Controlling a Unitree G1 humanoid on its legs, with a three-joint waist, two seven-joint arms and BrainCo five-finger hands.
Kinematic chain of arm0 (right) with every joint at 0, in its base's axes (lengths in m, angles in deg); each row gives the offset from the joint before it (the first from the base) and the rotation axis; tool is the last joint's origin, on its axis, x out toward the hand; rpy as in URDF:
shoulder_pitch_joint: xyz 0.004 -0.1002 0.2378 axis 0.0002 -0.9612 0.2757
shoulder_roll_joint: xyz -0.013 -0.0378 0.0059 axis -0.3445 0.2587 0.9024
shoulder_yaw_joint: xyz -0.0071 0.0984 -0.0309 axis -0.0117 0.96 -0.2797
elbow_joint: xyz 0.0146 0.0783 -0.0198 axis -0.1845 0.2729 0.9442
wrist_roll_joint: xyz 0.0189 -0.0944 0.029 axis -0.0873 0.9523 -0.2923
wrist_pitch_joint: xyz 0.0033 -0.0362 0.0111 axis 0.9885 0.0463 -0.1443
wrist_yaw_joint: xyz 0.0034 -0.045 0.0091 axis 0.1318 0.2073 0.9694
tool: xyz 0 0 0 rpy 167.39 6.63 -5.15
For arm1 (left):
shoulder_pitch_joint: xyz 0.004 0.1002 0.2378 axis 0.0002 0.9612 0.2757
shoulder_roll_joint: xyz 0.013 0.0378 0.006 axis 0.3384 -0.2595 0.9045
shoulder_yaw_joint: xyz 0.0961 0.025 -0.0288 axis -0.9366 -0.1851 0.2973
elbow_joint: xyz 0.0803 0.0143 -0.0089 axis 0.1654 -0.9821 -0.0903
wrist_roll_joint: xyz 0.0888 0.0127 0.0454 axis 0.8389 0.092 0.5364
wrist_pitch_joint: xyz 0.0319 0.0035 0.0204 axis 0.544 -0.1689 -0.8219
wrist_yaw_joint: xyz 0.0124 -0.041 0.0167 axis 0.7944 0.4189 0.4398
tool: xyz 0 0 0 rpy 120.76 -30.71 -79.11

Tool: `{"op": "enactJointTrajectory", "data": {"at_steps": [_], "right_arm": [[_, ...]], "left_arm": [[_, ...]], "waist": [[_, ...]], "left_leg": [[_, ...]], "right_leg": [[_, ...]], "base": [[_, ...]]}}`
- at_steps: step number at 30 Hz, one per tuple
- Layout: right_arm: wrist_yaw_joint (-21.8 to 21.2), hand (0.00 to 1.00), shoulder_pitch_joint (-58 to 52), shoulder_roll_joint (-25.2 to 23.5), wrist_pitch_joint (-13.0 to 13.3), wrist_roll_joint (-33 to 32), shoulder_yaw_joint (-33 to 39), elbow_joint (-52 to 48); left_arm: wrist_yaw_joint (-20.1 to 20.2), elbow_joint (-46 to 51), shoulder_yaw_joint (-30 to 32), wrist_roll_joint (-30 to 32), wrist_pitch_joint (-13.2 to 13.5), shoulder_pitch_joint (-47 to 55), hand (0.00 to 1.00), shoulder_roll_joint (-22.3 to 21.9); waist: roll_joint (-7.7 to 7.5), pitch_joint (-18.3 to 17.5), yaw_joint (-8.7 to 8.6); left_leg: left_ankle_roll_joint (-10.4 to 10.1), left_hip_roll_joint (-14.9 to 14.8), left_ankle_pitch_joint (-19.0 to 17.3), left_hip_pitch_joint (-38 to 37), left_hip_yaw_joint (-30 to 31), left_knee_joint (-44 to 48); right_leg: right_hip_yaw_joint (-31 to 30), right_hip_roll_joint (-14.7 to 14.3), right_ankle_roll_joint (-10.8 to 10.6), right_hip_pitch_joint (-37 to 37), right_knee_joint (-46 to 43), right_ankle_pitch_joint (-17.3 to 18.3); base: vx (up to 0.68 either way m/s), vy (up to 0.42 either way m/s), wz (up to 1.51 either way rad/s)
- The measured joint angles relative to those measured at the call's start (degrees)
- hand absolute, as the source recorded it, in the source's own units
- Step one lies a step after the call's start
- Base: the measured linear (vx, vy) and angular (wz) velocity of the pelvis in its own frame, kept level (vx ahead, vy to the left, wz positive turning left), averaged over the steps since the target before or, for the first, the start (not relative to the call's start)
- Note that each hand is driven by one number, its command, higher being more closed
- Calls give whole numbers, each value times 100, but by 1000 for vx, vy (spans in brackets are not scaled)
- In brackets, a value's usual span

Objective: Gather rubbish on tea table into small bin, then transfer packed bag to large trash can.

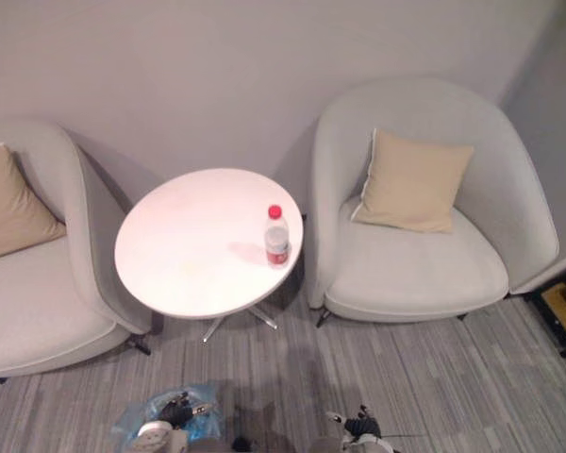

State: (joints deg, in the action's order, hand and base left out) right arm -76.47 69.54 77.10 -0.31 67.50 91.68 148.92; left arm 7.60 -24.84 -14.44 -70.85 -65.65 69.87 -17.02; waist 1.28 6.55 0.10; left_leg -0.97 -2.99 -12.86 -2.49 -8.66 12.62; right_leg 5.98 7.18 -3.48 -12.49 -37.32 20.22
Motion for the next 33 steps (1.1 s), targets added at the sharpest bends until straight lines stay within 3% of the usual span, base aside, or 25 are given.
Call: {"op": "enactJointTrajectory", "data": {"at_steps": [1,2,3,4,6,8,11,17,20,28,33], "right_arm": [[-2,0,10,4,3,-2,-5,-30],[1,0,1,1,4,1,-14,-74],[2,0,-95,-35,-8,-7,-14,-43],[-3,0,-91,-17,-5,-36,18,-16],[11,0,-70,186,-11,-31,37,56],[12,0,-67,210,-11,-29,116,58],[14,0,-76,217,-16,-15,124,133],[165,0,-63,304,-15,221,-153,116],[237,0,-46,312,-22,490,-486,-169],[505,0,-87,729,130,1235,-736,-3159],[663,0,-94,789,203,1601,-663,-3676]], "left_arm": [[0,-9,-2,1,0,6,0,-16],[1,-8,-4,3,1,16,0,-2],[12,-10,0,11,10,37,0,102],[-12,-55,25,12,-1,-7,0,40],[1,-62,210,16,9,30,0,-196],[7,-107,249,28,8,36,0,-287],[8,-120,251,93,11,31,0,-284],[0,-206,199,179,10,1,0,-161],[-26,-210,167,225,7,11,0,-35],[-109,-144,-28,337,18,11,0,62],[-108,-51,-59,353,23,64,0,70]], "waist": [[35,5,-19],[-4,-11,-28],[-253,-80,-35],[-179,-77,-33],[170,-90,64],[294,-127,6],[251,-117,20],[205,-131,20],[79,-149,39],[-5,-151,43],[-10,-154,29]], "left_leg": [[-47,-83,28,-43,119,-37],[-109,-104,64,-83,231,-69],[-194,93,64,-80,452,-71],[-288,8,8,-118,563,-71],[-452,-284,128,-164,618,-280],[-483,-357,276,-207,720,-443],[-472,-369,455,-355,778,-566],[-473,-318,459,-239,1097,-703],[-486,-276,466,-141,1179,-797],[-492,-115,496,-74,1250,-864],[-531,-171,584,-86,1327,-998]], "right_leg": [[-185,-173,-7,-135,311,-56],[-441,-296,-74,-147,914,-350],[-708,-209,33,-147,1704,-1450],[-612,-266,73,-114,1601,-1395],[-449,-473,146,148,1962,-1449],[-291,-539,222,331,2243,-1498],[-159,-547,287,683,2622,-1582],[118,-514,191,1059,3438,-1991],[233,-475,168,1091,3712,-2186],[231,-340,87,1262,4236,-2585],[311,-383,75,1254,4237,-2569]], "base": [[236,-173,80],[243,-187,90],[200,-152,82],[263,-202,64],[249,-199,25],[152,-121,31],[86,-64,24],[-15,55,29],[-64,79,26],[-79,44,2],[-27,-22,8]]}}
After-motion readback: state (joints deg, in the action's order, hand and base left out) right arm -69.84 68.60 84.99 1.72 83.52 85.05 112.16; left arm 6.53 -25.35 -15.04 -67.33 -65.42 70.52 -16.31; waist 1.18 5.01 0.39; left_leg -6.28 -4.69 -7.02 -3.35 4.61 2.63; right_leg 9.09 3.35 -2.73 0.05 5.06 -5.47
